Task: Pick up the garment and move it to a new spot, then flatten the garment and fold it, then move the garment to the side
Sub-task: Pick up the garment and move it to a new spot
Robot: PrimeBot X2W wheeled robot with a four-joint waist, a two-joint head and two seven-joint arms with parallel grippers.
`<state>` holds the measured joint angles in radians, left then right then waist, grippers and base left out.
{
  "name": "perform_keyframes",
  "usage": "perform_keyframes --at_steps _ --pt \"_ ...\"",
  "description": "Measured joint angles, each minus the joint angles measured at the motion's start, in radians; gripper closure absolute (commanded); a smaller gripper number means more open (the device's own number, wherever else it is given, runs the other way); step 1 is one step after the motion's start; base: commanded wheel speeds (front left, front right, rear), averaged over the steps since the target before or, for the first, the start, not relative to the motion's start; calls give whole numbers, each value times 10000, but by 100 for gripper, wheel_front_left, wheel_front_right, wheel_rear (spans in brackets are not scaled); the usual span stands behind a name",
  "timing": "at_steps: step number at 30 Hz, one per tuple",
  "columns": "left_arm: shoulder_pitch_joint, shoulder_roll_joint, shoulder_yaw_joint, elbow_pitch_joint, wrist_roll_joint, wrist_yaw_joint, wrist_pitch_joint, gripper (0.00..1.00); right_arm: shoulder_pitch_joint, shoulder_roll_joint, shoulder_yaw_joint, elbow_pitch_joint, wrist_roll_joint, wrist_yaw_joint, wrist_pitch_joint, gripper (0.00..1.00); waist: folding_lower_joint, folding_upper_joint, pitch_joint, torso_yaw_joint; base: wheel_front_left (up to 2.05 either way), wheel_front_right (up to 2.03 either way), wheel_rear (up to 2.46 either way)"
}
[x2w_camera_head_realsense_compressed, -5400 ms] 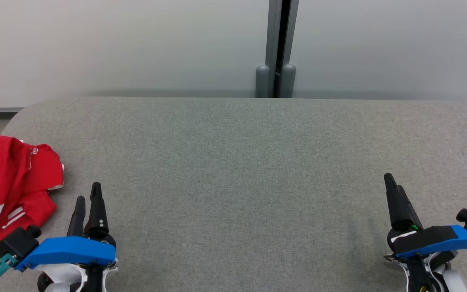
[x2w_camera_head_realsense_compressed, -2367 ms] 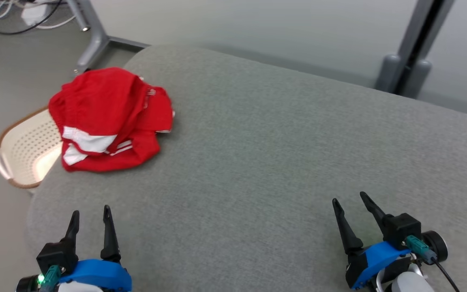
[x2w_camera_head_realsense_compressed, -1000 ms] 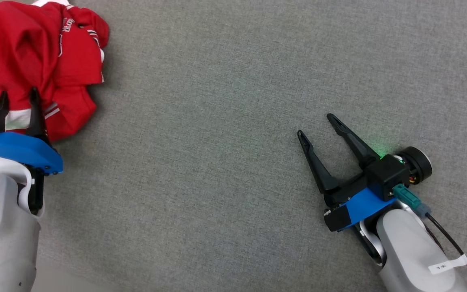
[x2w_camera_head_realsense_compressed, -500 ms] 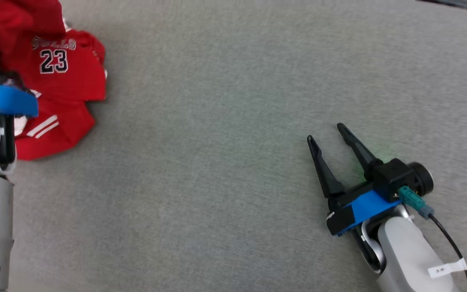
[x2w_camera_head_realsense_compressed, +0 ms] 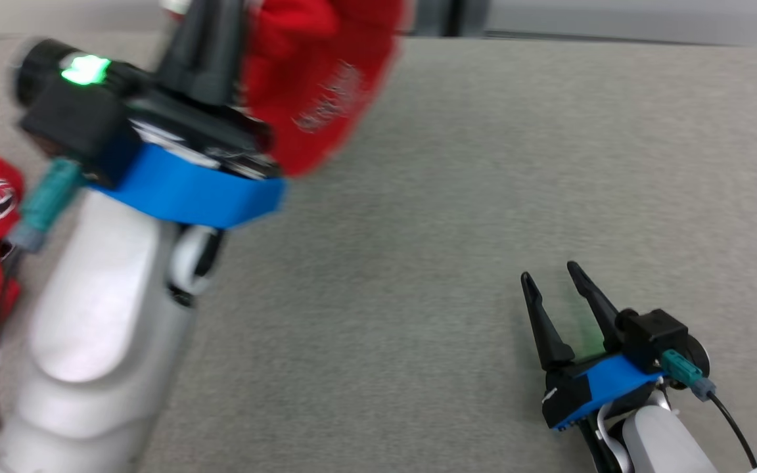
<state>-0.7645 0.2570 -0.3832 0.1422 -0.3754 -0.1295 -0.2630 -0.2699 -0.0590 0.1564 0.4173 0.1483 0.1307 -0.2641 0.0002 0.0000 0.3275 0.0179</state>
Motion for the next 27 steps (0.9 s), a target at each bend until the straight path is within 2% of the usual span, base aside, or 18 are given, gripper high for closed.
perform_keyframes --at_steps 6,10,11,12,13,19,27 --pt "662 -1346 -696 334 -564 0 -2 100 282 40 -267 -178 44 0 0 0 -2 0 -243 -1108 0 0 0" --pt "1537 -1641 -897 1187 -341 -2 -2 100 348 50 -341 -301 144 0 0 0 -3 0 -352 -1434 0 0 0" --pt "1772 -1655 -874 1463 -190 -2 0 73 352 52 -353 -324 165 0 0 0 -3 0 -343 -1432 0 0 0" --pt "2044 -1664 -763 1753 -111 4 -2 22 352 54 -359 -330 192 0 0 0 -2 0 -325 -1416 0 0 0" --pt "2317 -1626 -640 2111 56 15 0 0 349 58 -355 -336 209 0 0 0 -2 0 -314 -1385 0 0 0" --pt "3671 -1411 652 2972 721 157 0 0 289 73 -360 -510 274 0 0 0 -2 0 -444 -1002 0 0 0" --pt "5334 -1453 2376 2311 1682 257 -2 0 437 81 -639 -642 215 0 0 0 -2 0 -1062 -370 0 0 0"
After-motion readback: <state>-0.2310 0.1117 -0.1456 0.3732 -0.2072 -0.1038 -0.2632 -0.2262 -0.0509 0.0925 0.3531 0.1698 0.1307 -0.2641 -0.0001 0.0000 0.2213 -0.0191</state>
